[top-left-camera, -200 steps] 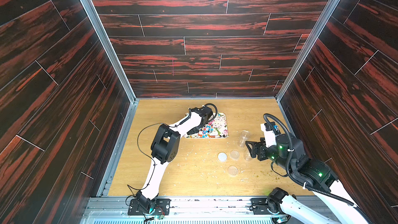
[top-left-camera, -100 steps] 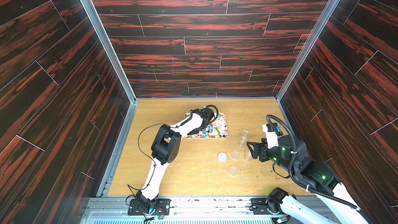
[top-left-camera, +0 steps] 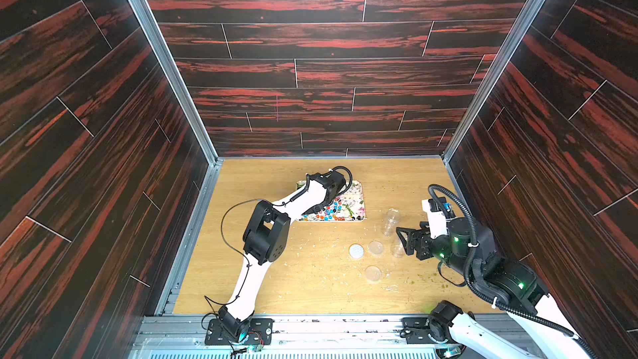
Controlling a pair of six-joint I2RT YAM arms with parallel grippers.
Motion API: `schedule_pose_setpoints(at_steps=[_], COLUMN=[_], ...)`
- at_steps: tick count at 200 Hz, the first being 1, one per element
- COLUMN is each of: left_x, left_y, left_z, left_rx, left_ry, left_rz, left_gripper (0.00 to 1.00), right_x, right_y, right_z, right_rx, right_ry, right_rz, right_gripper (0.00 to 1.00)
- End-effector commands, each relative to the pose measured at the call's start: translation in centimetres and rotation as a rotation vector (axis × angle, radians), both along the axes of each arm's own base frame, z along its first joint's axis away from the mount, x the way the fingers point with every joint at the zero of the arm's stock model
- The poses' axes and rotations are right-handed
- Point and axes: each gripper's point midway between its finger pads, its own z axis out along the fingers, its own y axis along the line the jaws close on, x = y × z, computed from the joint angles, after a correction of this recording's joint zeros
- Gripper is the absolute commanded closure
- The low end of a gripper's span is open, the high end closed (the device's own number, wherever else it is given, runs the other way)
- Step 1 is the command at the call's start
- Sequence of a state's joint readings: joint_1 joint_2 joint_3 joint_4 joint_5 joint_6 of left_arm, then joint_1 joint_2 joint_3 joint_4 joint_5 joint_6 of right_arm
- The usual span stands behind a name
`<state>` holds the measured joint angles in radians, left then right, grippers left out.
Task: Pour the candies out of the jar
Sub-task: 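Pour the candies out of the jar onto the tray.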
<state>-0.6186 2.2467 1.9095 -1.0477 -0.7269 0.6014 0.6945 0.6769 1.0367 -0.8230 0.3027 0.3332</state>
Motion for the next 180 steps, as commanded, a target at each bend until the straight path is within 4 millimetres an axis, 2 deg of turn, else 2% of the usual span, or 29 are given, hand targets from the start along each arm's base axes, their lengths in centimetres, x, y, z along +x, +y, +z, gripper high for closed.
schedule_pose_setpoints(at_steps=[1, 30, 58, 111, 128, 148, 180], left_x=[0.5, 1.1, 1.2, 0.4, 0.2, 0.6, 1.6], left_y=[-0.2, -0.5, -0.6, -0.2, -0.2, -0.4, -1.0], left_z=[4.0, 5.1, 5.1, 2.2, 1.9, 3.0, 6.9], left_rx=[-0.024, -0.037, -0.042, -0.012, -0.021, -0.023, -0.067], left_ry=[-0.073, -0.103, -0.105, -0.046, -0.040, -0.064, -0.143], left_rz=[0.001, 0.002, 0.004, 0.020, 0.028, 0.024, 0.015], left_gripper=[0.40, 0.40, 0.40, 0.40, 0.40, 0.40, 0.39], right_x=[-0.1, -0.2, -0.3, -0.3, -0.3, -0.3, -0.2], right_y=[-0.2, -0.2, -0.3, -0.3, -0.3, -0.3, -0.3], right_z=[0.7, 0.9, 1.0, 0.7, 0.8, 0.9, 1.2], right_rx=[0.018, 0.025, 0.027, 0.022, 0.021, 0.021, 0.022], right_ry=[-0.004, -0.005, -0.003, 0.005, 0.004, -0.001, -0.005], right_rz=[-0.010, -0.011, -0.012, -0.014, -0.015, -0.014, -0.011], right_gripper=[0.17, 0.17, 0.17, 0.17, 0.17, 0.17, 0.17])
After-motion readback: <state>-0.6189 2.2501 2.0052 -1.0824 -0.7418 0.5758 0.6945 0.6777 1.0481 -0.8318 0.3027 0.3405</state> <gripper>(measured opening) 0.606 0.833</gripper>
